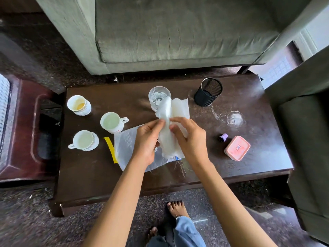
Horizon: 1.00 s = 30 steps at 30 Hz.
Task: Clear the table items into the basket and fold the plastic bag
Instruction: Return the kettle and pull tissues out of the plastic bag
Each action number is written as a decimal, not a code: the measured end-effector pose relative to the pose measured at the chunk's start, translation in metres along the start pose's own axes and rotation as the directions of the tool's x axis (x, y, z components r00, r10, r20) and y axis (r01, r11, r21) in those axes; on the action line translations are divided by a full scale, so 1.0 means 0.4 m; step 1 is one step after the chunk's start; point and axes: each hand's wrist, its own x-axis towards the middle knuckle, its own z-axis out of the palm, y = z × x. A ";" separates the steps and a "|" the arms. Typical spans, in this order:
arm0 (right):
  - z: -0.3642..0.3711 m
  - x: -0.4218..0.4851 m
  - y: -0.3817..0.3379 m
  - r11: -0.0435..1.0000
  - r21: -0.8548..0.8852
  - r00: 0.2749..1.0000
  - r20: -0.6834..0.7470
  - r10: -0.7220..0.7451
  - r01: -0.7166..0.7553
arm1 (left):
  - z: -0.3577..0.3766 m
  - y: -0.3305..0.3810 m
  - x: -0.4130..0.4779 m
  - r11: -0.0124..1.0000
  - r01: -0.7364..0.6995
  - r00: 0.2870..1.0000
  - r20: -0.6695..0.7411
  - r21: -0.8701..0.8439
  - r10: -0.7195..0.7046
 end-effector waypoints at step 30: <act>-0.127 0.130 0.139 0.542 0.565 0.779 0.372 0.505 -0.622 | 0.091 0.015 0.044 0.999 0.014 1.000 -0.026 0.042 -0.013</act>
